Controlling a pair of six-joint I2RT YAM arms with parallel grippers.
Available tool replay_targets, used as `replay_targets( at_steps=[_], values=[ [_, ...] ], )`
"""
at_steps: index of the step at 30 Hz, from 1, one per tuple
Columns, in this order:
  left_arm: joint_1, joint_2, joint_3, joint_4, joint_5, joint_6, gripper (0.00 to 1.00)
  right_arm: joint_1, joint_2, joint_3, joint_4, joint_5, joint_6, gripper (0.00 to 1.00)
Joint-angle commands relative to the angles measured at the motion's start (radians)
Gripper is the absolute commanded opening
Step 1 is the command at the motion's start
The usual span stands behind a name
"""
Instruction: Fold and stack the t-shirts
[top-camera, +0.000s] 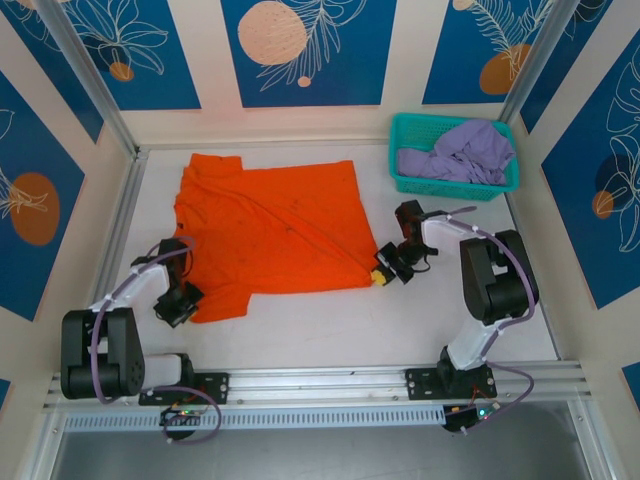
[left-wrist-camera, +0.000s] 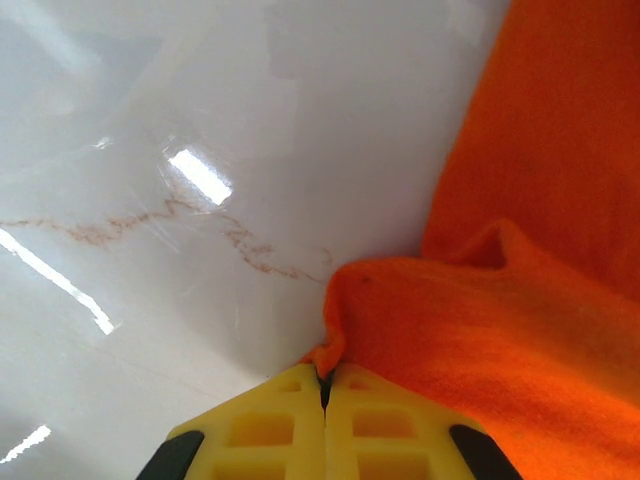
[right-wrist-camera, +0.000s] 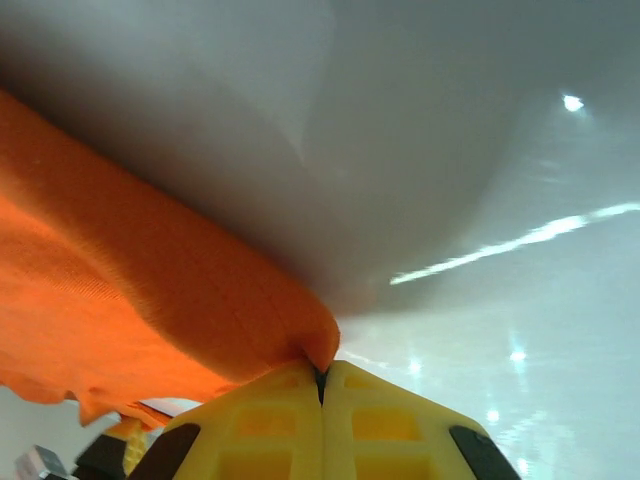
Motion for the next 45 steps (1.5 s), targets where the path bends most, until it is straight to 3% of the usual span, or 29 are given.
replay_targets(
  at_steps=[1, 8, 16, 31, 39, 45],
  values=[
    [0.012, 0.027, 0.010, -0.008, -0.064, 0.032, 0.01, -0.039, -0.045, -0.053, -0.068, -0.037, -0.147, 0.07],
    [0.012, 0.041, 0.022, -0.014, -0.071, 0.032, 0.00, -0.131, -0.095, -0.139, -0.017, -0.048, -0.235, 0.08],
    [0.013, 0.065, 0.031, -0.015, -0.068, 0.028, 0.00, -0.240, -0.110, -0.213, 0.033, -0.166, -0.304, 0.11],
    [0.013, 0.010, 0.043, -0.067, -0.079, 0.039, 0.00, -0.317, -0.146, -0.247, -0.004, -0.154, -0.308, 0.20],
    [0.012, -0.023, 0.053, -0.082, -0.035, 0.053, 0.00, -0.315, -0.195, -0.246, -0.058, -0.113, -0.310, 0.02],
    [-0.011, -0.087, 0.098, -0.183, -0.025, 0.045, 0.00, -0.335, -0.398, -0.253, -0.196, 0.029, -0.210, 0.00]
  ],
)
